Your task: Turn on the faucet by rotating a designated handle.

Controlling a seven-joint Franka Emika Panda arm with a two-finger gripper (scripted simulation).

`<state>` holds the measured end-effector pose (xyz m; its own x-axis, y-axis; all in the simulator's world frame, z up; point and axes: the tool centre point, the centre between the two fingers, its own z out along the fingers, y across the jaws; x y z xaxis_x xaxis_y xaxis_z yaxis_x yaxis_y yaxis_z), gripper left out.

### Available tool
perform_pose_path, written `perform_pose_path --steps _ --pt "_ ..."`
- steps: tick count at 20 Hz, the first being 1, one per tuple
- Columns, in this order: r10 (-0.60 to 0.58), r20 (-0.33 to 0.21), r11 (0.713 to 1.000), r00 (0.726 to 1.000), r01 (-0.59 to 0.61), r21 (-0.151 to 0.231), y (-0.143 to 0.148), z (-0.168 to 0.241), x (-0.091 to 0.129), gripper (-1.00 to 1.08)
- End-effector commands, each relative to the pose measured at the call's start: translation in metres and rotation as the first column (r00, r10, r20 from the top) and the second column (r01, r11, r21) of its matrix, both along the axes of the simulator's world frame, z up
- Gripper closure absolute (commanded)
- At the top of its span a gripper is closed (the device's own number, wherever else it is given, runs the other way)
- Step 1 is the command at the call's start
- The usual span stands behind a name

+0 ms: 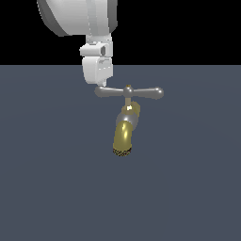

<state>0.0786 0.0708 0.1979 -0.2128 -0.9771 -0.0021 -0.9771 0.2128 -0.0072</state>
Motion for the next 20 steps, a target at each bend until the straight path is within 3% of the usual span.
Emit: perform_pose_path --steps 1,20 --pt "0.0 -0.008 1.0 1.0 0.0 0.0 0.002 0.0 -0.01 1.08" --pt "0.0 -0.008 1.0 1.0 0.0 0.0 0.017 0.0 -0.057 1.08"
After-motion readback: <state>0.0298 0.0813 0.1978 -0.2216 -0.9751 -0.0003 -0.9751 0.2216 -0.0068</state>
